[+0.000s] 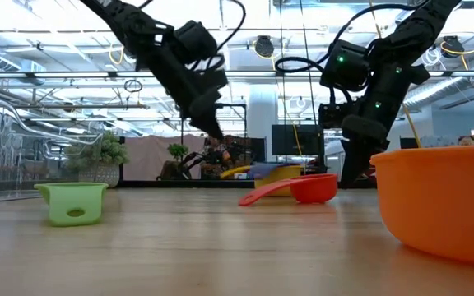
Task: Nest measuring cups in basket
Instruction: Adjust the stacked measuring cup on the table
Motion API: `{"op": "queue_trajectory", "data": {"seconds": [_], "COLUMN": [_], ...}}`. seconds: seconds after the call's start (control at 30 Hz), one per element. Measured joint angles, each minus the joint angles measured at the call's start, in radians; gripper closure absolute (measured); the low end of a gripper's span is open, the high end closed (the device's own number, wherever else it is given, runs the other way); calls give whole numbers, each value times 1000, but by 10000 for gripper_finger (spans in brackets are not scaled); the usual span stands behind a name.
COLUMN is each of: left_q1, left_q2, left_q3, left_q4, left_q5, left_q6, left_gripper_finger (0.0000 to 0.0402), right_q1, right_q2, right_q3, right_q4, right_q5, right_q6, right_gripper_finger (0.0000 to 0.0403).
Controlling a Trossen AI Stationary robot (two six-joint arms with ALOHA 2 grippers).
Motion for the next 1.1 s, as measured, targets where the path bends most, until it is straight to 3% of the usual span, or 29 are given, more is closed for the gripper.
{"op": "queue_trajectory", "data": {"seconds": [0.17,0.43,0.8,0.9,1.1], "left_q1": [54,89,81,79,56], "left_q2": [59,209,181,183,204], "left_q3": [0,-1,-1,-1,-1], "left_q4": [-15,129,181,206,259], "left_q5": [10,84,105,171,201], "left_q6": [21,34,30,33,58], "left_gripper_finger": [397,398,381,381,381], "right_q1": [13,27,20,20,62], "right_q2": [0,0,-100,-112,-113], "right_q3": [0,0,0,0,0], "right_q4": [74,126,107,106,110], "right_q5": [-28,-29,2,-31,-101], "right_q6": [-3,-29,-95,-77,-62], "right_gripper_finger": [403,403,403,403,403]}}
